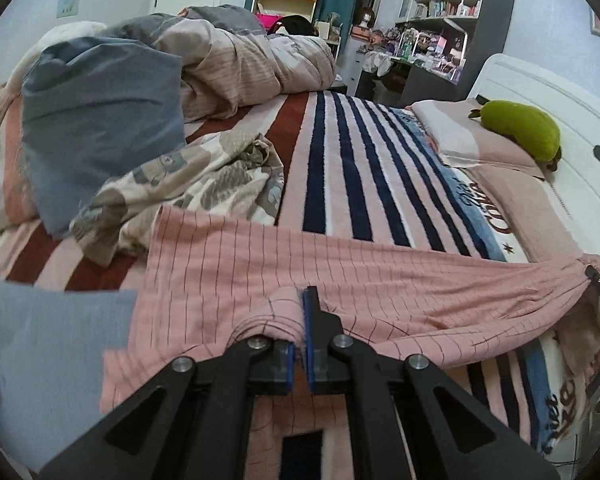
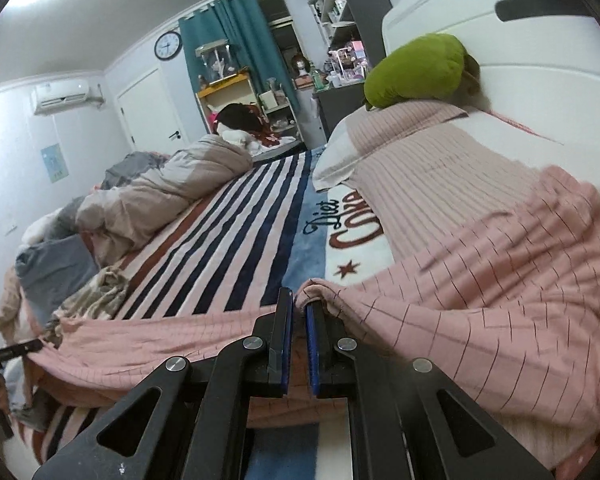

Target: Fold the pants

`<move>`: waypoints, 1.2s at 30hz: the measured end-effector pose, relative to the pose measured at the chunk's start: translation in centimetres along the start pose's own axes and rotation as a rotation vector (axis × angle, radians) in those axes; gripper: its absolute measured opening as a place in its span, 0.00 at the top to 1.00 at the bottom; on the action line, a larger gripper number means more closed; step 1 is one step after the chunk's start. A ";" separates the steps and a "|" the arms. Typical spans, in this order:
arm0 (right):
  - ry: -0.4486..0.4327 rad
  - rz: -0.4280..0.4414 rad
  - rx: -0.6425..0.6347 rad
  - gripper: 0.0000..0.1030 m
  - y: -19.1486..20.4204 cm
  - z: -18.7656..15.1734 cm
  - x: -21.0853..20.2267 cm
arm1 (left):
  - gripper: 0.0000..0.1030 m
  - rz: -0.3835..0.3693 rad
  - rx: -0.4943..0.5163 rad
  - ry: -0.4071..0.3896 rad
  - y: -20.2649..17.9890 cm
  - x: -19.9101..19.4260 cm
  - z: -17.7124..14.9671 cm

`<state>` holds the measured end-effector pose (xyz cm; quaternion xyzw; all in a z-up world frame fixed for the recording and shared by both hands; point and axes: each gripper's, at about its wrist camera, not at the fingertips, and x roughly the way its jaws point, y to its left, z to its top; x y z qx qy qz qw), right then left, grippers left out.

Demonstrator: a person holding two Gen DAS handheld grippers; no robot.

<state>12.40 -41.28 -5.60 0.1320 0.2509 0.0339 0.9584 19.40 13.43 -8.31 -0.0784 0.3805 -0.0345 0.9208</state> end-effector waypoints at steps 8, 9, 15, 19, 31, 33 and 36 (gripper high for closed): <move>-0.006 -0.038 -0.005 0.99 0.3 1.3 3.9 | 0.96 0.085 0.047 0.037 -0.6 4.7 2.7; -0.008 -0.045 -0.003 0.99 0.3 1.4 4.4 | 0.96 0.095 0.051 0.038 -0.6 5.2 3.0; 0.012 -0.070 -0.008 0.98 0.0 1.4 7.1 | 0.96 0.151 0.097 0.061 -1.1 8.5 4.0; 0.014 -0.102 -0.042 0.97 0.4 1.3 8.6 | 0.80 0.198 0.119 0.079 -1.4 10.3 4.4; 0.095 -0.059 -0.181 0.24 2.9 -0.4 10.0 | 0.20 0.219 0.283 0.084 -1.8 6.7 5.1; 0.075 -0.053 -0.211 0.14 3.6 -0.5 9.3 | 0.14 0.268 0.301 0.070 -1.4 5.9 5.4; 0.074 -0.049 -0.245 0.13 4.0 0.0 8.7 | 0.13 0.323 0.278 0.028 -0.1 4.4 6.1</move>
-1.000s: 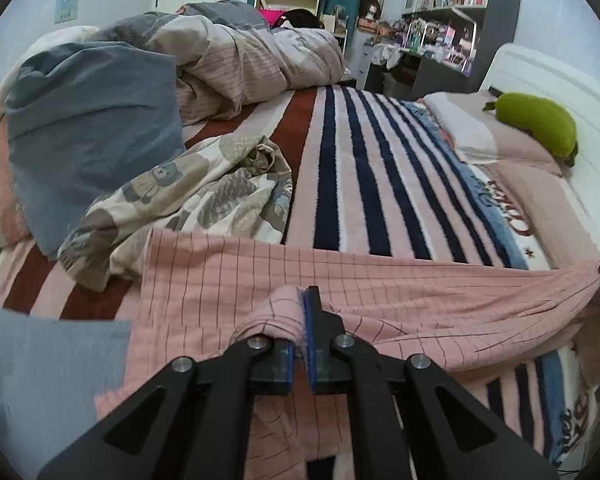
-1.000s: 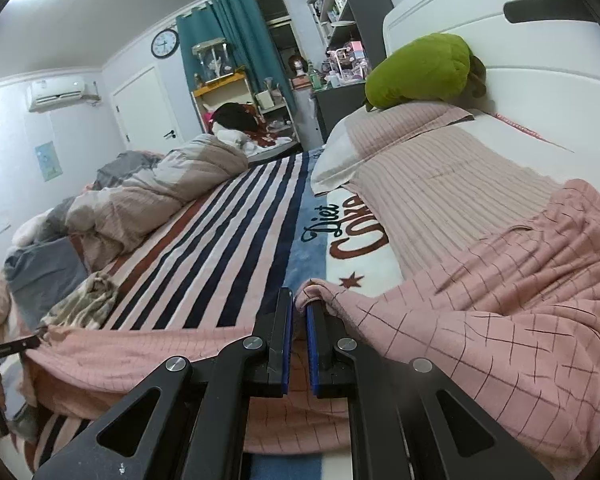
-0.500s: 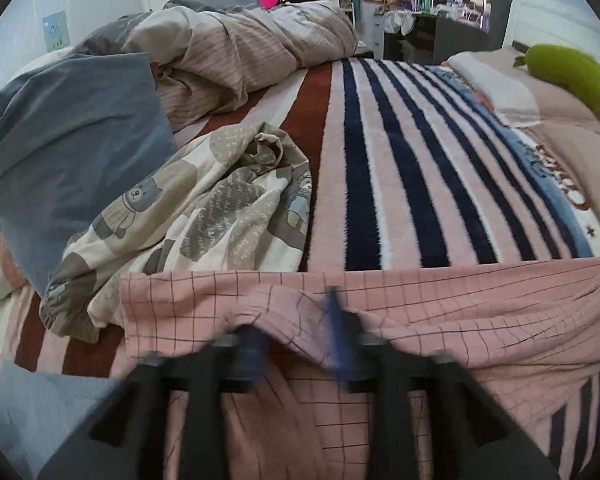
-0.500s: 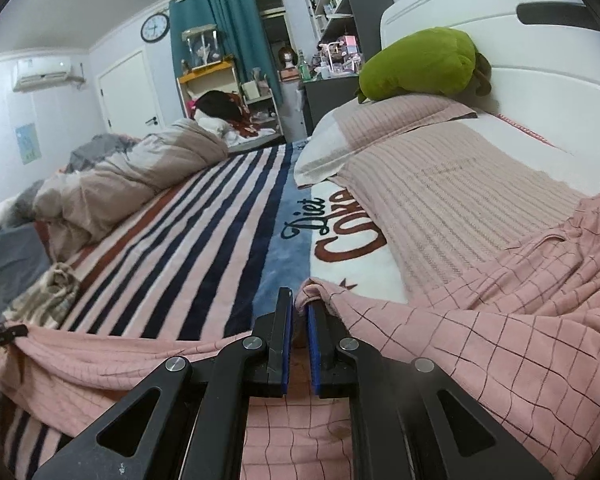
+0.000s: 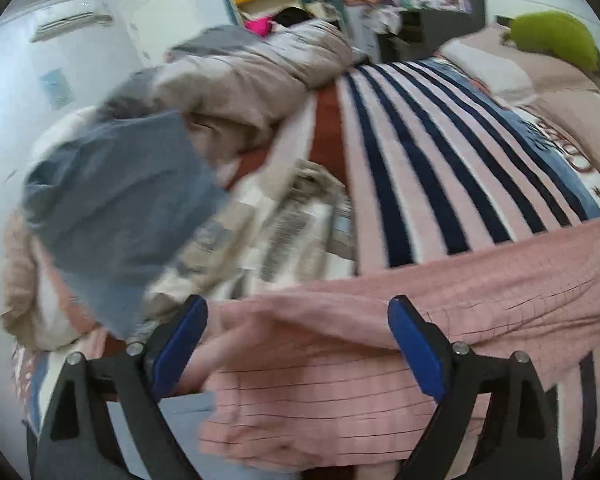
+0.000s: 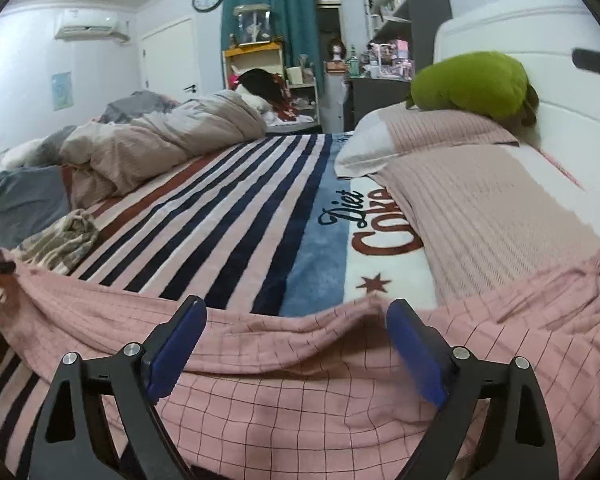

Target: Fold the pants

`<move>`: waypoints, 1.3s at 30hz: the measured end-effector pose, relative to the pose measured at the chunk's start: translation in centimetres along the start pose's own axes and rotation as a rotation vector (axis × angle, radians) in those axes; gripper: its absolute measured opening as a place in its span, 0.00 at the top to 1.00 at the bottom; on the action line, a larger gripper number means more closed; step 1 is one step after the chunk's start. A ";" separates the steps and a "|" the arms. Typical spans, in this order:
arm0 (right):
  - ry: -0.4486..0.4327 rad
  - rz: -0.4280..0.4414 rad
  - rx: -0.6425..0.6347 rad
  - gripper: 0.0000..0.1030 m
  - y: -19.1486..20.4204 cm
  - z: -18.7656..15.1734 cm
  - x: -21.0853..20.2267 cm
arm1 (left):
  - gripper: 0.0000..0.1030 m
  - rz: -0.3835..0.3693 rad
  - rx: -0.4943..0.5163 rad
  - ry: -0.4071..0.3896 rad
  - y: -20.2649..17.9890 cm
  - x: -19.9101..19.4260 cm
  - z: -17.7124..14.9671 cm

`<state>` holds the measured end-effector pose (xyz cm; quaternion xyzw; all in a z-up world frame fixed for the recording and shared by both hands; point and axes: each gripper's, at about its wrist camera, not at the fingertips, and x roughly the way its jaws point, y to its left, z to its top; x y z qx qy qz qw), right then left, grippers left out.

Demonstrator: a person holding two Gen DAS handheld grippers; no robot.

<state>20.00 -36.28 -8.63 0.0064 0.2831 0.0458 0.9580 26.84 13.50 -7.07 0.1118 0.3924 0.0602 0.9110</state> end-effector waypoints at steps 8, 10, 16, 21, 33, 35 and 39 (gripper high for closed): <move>0.097 0.222 -0.040 0.13 2.4 -0.2 -1.3 | 0.13 -0.226 -0.040 0.061 -0.9 -0.5 -2.4; 0.138 0.278 -0.078 0.15 3.7 -0.6 -0.7 | 0.13 -0.304 -0.032 0.097 -2.6 0.2 -3.3; 0.300 0.443 -0.141 0.75 7.9 -2.8 2.3 | 0.14 -0.412 -0.014 0.151 -7.4 2.3 -5.2; 0.330 0.397 -0.183 0.86 10.0 -4.3 4.4 | 0.39 -0.428 -0.023 0.174 -9.6 4.9 -5.2; 0.352 0.303 -0.206 0.86 11.0 -3.4 8.4 | 0.40 -0.393 -0.066 0.110 -10.2 8.3 -1.5; 0.354 0.279 -0.206 0.86 11.0 -3.0 9.3 | 0.40 -0.367 -0.074 0.095 -10.1 9.1 -0.7; 0.324 0.205 -0.216 0.86 11.0 -2.0 10.3 | 0.40 -0.317 -0.104 0.084 -10.0 10.7 0.9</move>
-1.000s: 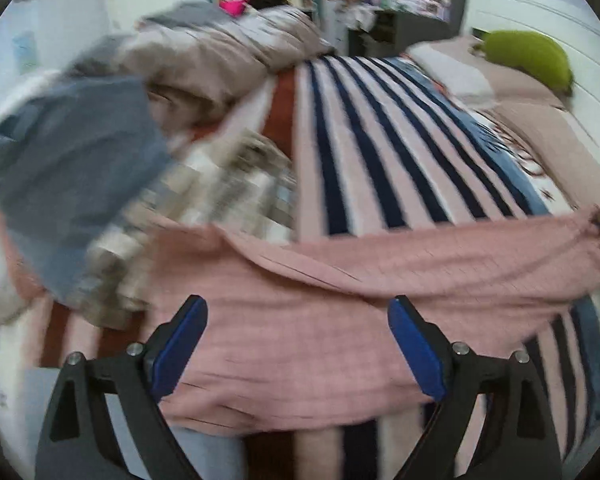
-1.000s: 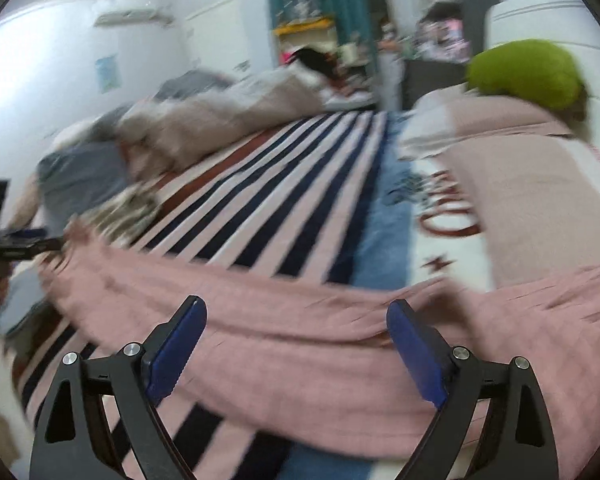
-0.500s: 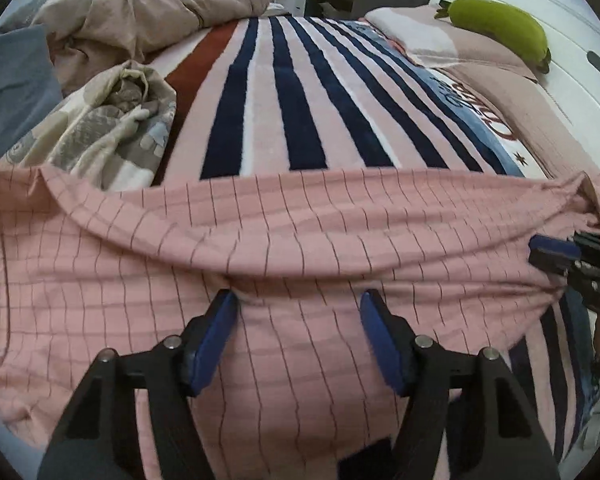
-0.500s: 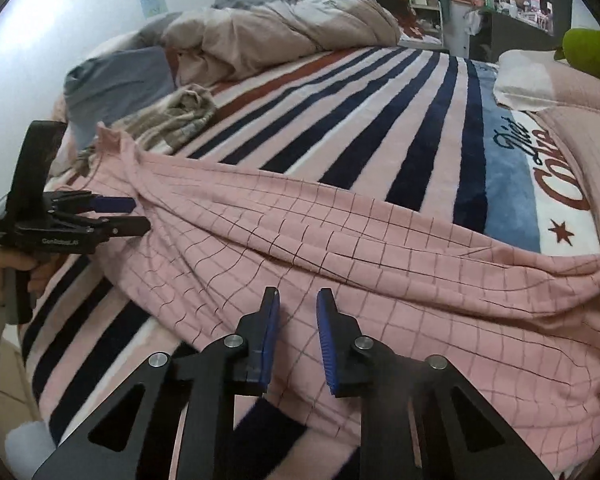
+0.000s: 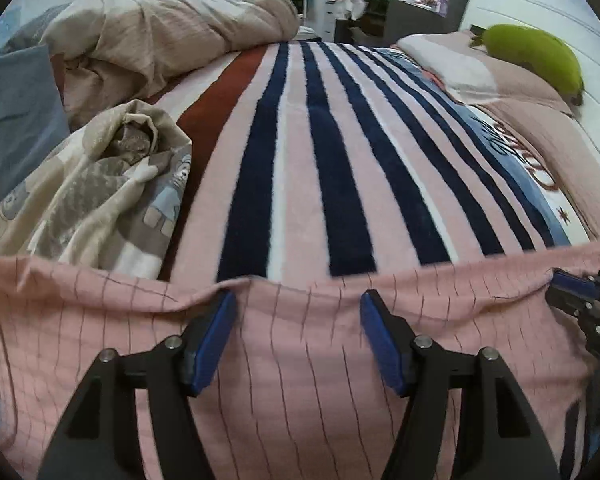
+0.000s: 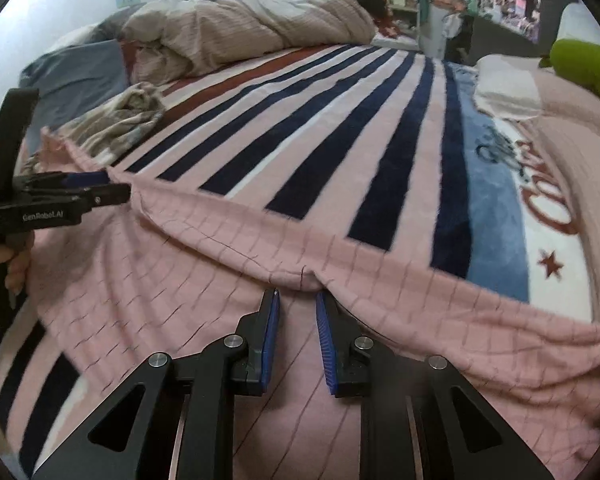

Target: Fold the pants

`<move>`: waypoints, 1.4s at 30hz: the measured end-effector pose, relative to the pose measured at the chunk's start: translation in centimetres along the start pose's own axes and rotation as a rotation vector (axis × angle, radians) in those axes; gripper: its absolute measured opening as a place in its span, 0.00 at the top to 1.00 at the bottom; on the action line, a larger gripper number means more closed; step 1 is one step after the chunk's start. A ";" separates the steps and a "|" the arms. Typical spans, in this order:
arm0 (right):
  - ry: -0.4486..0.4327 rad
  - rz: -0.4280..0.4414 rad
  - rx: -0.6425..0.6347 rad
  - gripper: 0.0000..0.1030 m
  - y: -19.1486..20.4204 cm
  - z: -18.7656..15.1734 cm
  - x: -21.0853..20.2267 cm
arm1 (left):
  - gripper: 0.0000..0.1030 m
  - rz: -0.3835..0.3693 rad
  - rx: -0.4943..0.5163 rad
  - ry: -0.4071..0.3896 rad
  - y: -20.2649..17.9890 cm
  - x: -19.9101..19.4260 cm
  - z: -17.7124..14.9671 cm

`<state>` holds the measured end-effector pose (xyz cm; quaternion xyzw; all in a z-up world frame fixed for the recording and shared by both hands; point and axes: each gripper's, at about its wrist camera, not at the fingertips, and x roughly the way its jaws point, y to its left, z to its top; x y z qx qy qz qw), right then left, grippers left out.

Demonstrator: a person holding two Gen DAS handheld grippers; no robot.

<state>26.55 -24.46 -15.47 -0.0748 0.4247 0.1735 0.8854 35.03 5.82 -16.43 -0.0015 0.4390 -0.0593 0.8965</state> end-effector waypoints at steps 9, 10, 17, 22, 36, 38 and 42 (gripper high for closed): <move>-0.059 -0.007 -0.089 0.51 0.6 1.7 -0.3 | 0.25 -0.034 -0.007 -0.093 -0.2 -3.6 -0.2; -0.038 0.013 -0.107 0.51 0.9 1.9 0.0 | 0.25 -0.036 -0.010 -0.107 -0.2 -3.9 -0.3; 0.041 0.086 -0.330 0.34 4.5 3.7 2.3 | 0.25 -0.029 0.029 -0.159 -0.8 -5.4 -2.0; 0.149 0.184 -0.398 0.55 6.1 3.9 4.4 | 0.25 -0.017 0.020 -0.192 -0.4 -6.0 -2.7; -0.011 -0.011 -0.336 1.00 6.4 4.7 2.6 | 0.25 0.014 -0.089 -0.263 2.0 -6.7 -2.8; -0.038 -0.057 -0.324 1.00 6.0 5.2 2.6 | 0.25 0.024 -0.089 -0.255 2.1 -6.5 -2.9; 0.014 -0.039 -0.302 0.95 5.7 5.8 4.2 | 0.23 0.018 -0.076 -0.240 1.6 -5.9 -3.0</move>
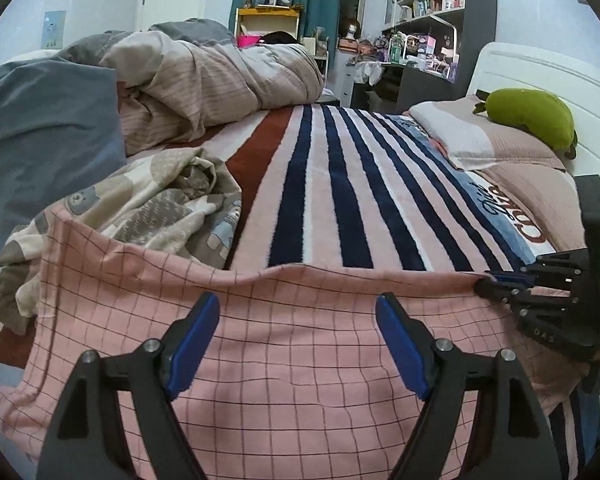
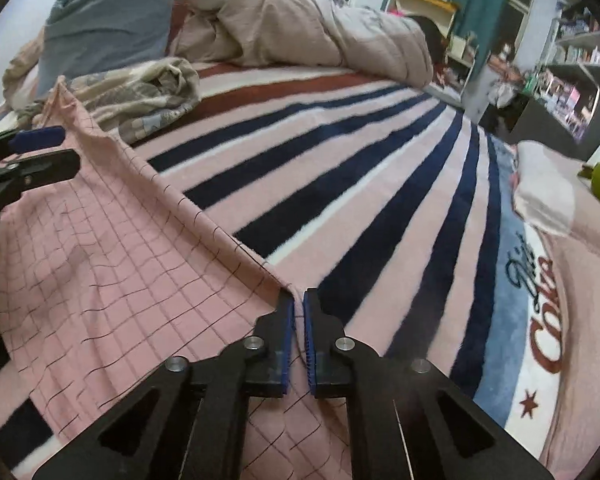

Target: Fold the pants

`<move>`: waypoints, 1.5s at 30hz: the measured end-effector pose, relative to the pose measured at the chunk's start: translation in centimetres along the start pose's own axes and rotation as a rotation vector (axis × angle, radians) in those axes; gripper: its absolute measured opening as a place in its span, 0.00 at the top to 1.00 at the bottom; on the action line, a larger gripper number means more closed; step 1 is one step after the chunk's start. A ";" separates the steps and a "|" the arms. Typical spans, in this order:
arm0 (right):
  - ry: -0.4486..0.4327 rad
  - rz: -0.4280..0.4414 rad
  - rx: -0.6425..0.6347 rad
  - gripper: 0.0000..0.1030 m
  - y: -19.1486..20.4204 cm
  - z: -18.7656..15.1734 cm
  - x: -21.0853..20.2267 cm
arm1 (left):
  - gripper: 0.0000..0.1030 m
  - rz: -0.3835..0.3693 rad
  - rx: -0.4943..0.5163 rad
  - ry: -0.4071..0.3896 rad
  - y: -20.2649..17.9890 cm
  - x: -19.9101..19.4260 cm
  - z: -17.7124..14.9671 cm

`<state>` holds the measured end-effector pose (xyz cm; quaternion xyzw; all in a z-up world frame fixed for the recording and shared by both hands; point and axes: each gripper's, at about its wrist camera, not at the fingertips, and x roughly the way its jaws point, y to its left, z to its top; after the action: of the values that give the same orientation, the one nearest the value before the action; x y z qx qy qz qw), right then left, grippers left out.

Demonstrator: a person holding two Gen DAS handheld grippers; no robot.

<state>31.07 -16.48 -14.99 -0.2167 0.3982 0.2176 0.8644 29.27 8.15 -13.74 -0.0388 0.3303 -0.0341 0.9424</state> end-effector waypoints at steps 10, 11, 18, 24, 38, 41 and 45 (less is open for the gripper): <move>-0.040 -0.112 0.084 0.47 -3.5 -5.9 -8.6 | 0.16 -0.052 0.060 -0.009 -2.5 -0.2 -0.5; -0.039 -0.163 0.093 0.46 -4.1 -6.9 -9.9 | 0.16 -0.053 0.062 -0.012 -2.7 -0.3 -0.5; 0.084 -0.400 0.168 0.36 -9.2 -12.6 -14.6 | 0.16 -0.091 0.058 -0.020 -3.5 -0.6 -0.6; 0.161 -0.560 0.114 0.44 -11.6 -14.0 -14.0 | 0.16 -0.078 0.078 -0.013 -4.0 -0.2 -0.8; 0.192 -0.543 0.290 0.94 -18.3 -12.1 -11.2 | 0.16 -0.045 0.097 0.005 -4.5 0.6 -1.2; 0.212 -0.515 0.311 0.58 -18.8 -12.4 -10.5 | 0.16 -0.048 0.097 0.006 -4.4 0.7 -1.2; 0.122 -0.482 0.336 0.39 -18.2 -12.3 -13.8 | 0.16 -0.049 0.096 0.007 -4.4 0.7 -1.2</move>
<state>25.62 -40.77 -7.81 -0.1717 0.4169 -0.0762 0.8893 28.86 3.65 -14.69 -0.0015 0.3305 -0.0733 0.9410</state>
